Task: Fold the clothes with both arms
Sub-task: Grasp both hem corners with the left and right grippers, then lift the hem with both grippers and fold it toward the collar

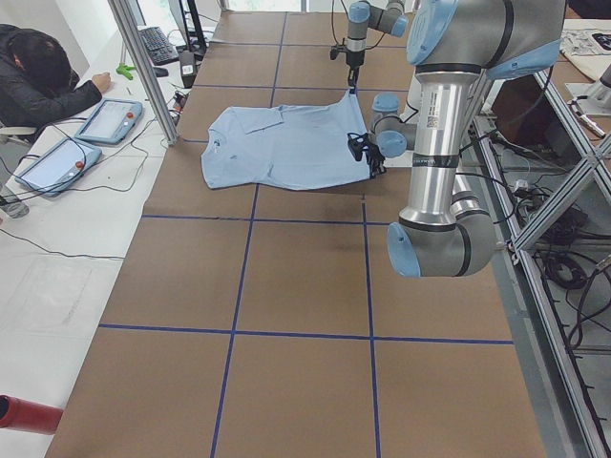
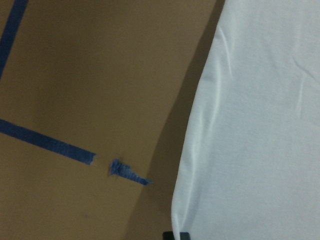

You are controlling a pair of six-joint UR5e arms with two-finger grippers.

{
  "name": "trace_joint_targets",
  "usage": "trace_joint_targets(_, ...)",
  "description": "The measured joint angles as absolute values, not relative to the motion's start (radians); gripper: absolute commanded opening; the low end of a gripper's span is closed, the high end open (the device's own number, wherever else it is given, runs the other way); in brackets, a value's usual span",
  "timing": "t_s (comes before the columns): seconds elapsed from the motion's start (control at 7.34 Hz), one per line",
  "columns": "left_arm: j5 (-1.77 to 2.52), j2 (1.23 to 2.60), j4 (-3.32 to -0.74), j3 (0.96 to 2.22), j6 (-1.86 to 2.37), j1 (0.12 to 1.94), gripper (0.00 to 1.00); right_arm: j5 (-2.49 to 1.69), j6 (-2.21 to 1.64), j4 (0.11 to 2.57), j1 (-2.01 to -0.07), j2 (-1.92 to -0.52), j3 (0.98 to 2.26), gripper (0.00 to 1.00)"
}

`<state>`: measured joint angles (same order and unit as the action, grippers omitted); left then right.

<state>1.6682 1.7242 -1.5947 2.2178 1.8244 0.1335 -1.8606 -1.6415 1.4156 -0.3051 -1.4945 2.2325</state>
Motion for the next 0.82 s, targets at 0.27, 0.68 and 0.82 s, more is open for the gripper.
trace_joint_targets(0.27, 1.689, 1.732, -1.559, 2.303, 1.823, 0.116, 0.00, -1.996, -1.642, 1.416, -0.303, -1.563, 2.304, 0.00)
trace_joint_targets(0.68, 1.760, 1.767, -1.472, 2.369, 1.814, 0.100, 0.00, -2.066, -1.648, 1.415, -0.280, -1.659, 2.404, 0.00)
trace_joint_targets(0.82, 1.766, 1.777, -1.460, 2.373, 1.807, 0.100, 0.00, -2.066, -1.648, 1.415, -0.276, -1.658, 2.403, 0.00)
